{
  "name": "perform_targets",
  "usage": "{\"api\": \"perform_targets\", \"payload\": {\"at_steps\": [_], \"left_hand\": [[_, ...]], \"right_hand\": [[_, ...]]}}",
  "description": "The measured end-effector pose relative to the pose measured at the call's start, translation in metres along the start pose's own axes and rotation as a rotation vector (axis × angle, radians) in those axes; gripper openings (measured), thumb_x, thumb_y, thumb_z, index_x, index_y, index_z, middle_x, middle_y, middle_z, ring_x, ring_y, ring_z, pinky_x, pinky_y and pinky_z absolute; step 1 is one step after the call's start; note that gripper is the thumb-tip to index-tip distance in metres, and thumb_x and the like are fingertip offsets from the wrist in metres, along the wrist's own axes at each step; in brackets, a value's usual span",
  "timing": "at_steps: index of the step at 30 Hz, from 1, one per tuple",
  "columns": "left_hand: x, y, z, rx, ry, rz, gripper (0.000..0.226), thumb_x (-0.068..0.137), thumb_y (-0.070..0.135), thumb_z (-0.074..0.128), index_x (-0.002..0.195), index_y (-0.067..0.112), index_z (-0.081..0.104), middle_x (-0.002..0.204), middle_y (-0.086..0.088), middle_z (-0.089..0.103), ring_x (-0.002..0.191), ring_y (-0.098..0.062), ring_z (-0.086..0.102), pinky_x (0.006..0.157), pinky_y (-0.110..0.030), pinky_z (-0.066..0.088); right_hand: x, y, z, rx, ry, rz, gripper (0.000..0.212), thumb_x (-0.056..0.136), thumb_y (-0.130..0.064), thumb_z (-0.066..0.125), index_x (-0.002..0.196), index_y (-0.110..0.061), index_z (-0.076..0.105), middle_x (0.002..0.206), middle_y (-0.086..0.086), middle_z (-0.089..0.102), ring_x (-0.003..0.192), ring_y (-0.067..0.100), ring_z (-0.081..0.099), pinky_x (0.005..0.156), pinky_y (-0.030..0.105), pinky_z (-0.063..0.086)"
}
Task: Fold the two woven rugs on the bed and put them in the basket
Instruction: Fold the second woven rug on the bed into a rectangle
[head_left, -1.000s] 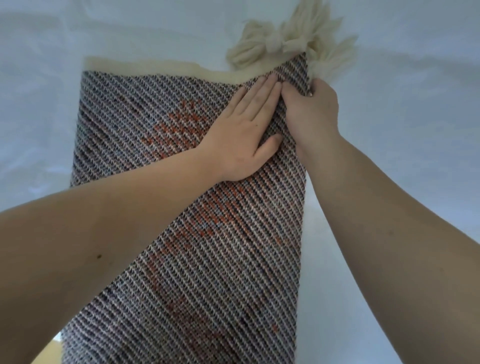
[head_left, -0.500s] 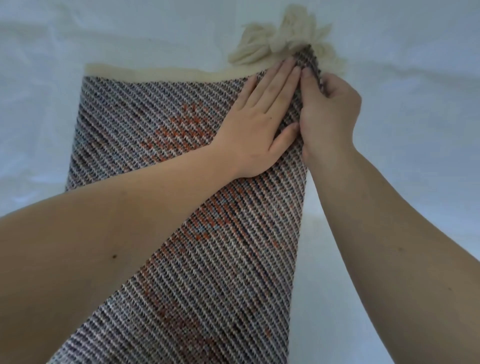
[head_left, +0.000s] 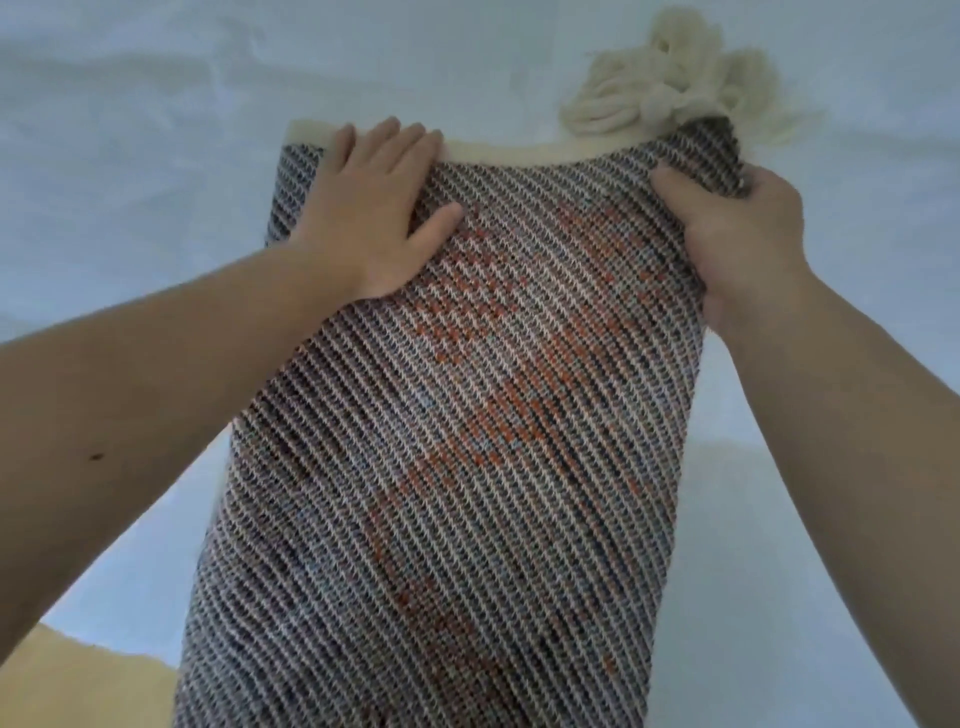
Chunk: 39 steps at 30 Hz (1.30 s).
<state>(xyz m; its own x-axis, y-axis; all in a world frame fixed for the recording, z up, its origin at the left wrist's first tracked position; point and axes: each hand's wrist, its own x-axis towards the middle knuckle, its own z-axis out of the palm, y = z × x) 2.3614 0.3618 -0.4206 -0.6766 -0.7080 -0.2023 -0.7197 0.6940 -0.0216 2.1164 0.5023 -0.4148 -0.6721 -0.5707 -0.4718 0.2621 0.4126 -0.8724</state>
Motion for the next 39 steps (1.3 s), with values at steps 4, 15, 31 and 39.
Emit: {"api": "perform_targets", "payload": {"at_steps": [4, 15, 31, 39], "left_hand": [[0.013, -0.044, -0.013, 0.115, -0.051, -0.044, 0.085, 0.089, 0.079, 0.026, 0.141, 0.013, 0.041, 0.132, -0.018, 0.057, 0.124, -0.037, 0.051, 0.116, -0.054, 0.024], [0.018, -0.035, -0.014, 0.190, 0.054, 0.041, 0.098, 0.081, 0.088, 0.008, 0.122, 0.013, 0.055, 0.101, -0.014, 0.062, 0.099, -0.034, 0.056, 0.095, -0.048, 0.036], [0.017, -0.038, -0.011, 0.180, 0.126, -0.009, 0.077, 0.094, 0.068, 0.019, 0.128, 0.006, 0.049, 0.127, -0.023, 0.051, 0.119, -0.038, 0.046, 0.109, -0.055, 0.028], [0.050, -0.027, -0.023, -0.104, -0.136, 0.086, 0.068, 0.090, 0.074, 0.036, 0.127, 0.018, 0.051, 0.106, -0.004, 0.062, 0.095, -0.027, 0.058, 0.083, -0.041, 0.047]], "right_hand": [[0.001, -0.007, 0.009, -0.022, 0.053, -0.047, 0.043, 0.065, -0.028, 0.084, 0.102, -0.012, 0.069, 0.099, 0.003, 0.075, 0.088, 0.017, 0.074, 0.080, 0.039, 0.061], [-0.051, -0.003, 0.054, -0.726, 0.428, -0.470, 0.083, 0.084, -0.050, 0.065, 0.153, -0.020, 0.030, 0.161, 0.003, 0.025, 0.148, 0.021, 0.022, 0.120, 0.045, 0.012], [-0.035, 0.024, 0.107, -1.437, -0.287, -0.567, 0.081, 0.095, -0.073, 0.018, 0.159, -0.027, 0.003, 0.167, 0.005, -0.001, 0.153, 0.024, -0.005, 0.123, 0.046, -0.005], [-0.006, -0.013, 0.097, -1.407, -0.327, -0.453, 0.102, 0.075, -0.084, 0.050, 0.156, -0.028, 0.021, 0.160, 0.002, 0.029, 0.148, 0.027, 0.021, 0.122, 0.049, 0.006]]}}
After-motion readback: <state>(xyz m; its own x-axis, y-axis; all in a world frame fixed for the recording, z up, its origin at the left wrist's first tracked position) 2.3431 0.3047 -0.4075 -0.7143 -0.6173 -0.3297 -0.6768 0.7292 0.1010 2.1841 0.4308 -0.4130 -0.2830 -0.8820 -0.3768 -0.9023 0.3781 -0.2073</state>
